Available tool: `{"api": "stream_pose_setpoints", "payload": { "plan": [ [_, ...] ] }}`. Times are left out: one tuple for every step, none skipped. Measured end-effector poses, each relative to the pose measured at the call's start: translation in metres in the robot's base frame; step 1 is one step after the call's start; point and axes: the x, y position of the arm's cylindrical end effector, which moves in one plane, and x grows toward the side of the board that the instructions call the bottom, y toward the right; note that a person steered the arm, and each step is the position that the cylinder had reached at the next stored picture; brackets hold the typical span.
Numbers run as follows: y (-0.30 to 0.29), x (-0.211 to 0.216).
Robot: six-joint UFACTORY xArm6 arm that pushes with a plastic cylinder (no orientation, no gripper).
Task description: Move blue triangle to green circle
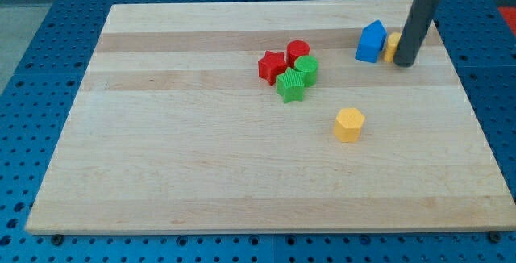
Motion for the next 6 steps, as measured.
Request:
{"api": "stream_pose_setpoints", "payload": {
  "plan": [
    [0.001, -0.002],
    [0.016, 0.023],
    [0.026, 0.07],
    [0.026, 0.115],
    [0.009, 0.136],
    [-0.019, 0.157]
  ]
}}
